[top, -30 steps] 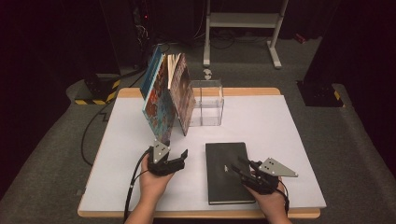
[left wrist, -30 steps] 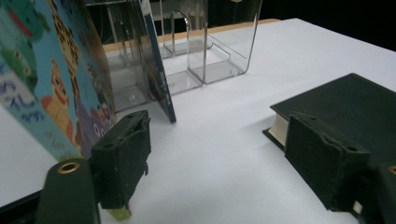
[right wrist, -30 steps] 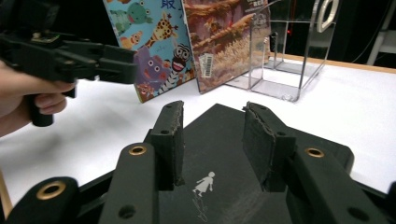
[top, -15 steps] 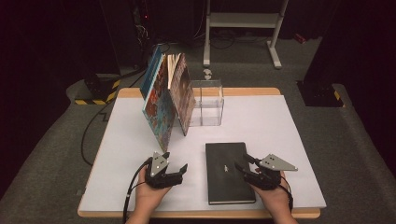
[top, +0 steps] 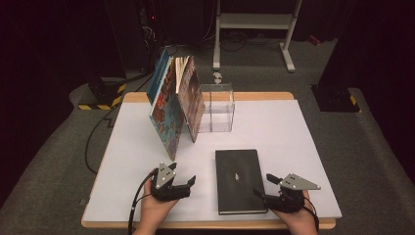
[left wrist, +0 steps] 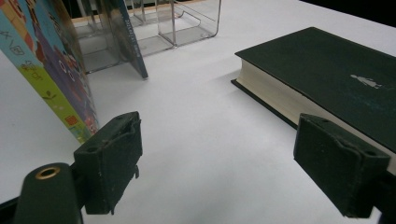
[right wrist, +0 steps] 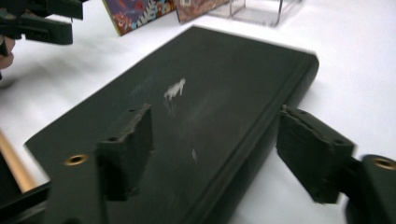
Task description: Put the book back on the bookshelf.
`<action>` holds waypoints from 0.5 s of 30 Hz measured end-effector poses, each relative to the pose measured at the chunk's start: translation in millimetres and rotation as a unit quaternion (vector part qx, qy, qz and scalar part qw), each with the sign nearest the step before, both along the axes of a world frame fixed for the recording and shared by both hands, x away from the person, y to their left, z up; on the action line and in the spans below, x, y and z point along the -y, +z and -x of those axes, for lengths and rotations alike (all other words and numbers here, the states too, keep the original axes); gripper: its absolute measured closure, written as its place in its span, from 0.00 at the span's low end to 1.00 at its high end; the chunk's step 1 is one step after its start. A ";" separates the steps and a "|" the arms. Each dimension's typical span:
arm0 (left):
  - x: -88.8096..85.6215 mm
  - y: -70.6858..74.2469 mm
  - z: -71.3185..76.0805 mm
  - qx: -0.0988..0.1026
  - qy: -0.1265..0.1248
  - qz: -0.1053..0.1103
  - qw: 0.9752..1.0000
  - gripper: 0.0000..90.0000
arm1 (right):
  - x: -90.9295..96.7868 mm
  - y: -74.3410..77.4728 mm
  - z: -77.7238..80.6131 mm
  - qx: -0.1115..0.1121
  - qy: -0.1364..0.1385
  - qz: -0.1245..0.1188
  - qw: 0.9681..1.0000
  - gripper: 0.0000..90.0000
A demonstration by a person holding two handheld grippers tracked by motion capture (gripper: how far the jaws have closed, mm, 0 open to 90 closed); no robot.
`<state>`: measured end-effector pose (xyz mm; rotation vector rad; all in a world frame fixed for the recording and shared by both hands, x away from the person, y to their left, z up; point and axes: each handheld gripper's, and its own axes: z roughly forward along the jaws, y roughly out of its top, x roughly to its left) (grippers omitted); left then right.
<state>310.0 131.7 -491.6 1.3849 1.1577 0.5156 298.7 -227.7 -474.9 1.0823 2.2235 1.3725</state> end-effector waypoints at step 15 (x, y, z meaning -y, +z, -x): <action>-5.9 2.2 -1.9 0.004 0.005 0.014 1.000 0.17 | -6.8 -17.0 22.0 -0.033 0.048 0.028 0.998 0.16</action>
